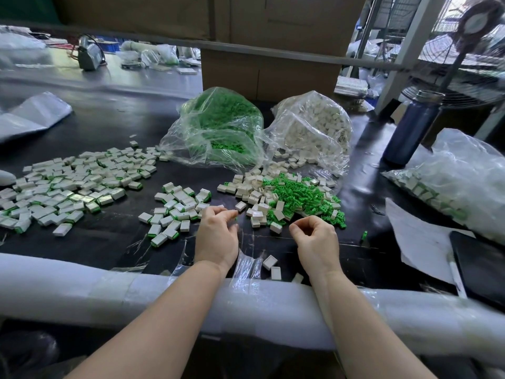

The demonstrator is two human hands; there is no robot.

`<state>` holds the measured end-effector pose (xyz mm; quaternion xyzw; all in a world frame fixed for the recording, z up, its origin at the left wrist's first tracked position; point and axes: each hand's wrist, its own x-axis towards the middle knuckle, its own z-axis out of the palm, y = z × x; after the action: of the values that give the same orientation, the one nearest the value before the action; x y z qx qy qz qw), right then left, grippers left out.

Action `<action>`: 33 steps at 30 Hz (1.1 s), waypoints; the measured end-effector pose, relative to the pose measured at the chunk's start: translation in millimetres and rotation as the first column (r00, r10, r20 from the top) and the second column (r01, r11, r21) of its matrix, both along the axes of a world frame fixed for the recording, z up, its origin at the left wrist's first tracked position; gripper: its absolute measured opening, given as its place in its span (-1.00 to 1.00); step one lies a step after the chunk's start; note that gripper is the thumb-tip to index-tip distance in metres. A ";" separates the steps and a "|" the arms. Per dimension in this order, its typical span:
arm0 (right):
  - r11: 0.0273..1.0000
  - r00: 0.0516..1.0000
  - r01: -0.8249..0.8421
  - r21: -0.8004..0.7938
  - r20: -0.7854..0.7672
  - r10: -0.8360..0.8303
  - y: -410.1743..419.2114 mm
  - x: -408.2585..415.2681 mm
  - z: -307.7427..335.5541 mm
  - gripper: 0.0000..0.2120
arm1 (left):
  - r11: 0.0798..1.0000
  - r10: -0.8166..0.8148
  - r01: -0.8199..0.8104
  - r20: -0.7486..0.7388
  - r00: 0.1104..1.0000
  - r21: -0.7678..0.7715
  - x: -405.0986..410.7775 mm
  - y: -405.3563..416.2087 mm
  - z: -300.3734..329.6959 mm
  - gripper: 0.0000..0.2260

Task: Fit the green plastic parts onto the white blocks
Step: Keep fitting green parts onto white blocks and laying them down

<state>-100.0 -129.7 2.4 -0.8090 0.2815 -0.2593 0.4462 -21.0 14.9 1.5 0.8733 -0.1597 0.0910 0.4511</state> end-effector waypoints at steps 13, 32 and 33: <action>0.995 0.989 -0.032 -0.091 -0.148 0.019 -1.3 4.7 -4.1 -0.87 | 0.909 -0.025 0.026 -0.008 1.000 0.416 -1.8 -5.0 -1.9 -0.58; 0.948 0.965 -0.141 -0.285 -0.254 0.067 4.7 4.7 -4.2 -0.80 | 0.855 -0.357 0.270 0.126 0.925 0.443 -10.0 -8.1 -0.8 -0.72; 0.951 0.967 -0.136 -0.277 -0.244 0.067 4.9 4.5 -3.7 -0.82 | 0.859 -0.357 0.272 0.125 0.926 0.434 -10.2 -7.8 -0.3 -0.74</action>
<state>-95.5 -124.8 -1.3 -0.9041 0.2480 -0.1784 0.2988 -31.2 7.1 1.2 0.8963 -0.3608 0.0679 0.2486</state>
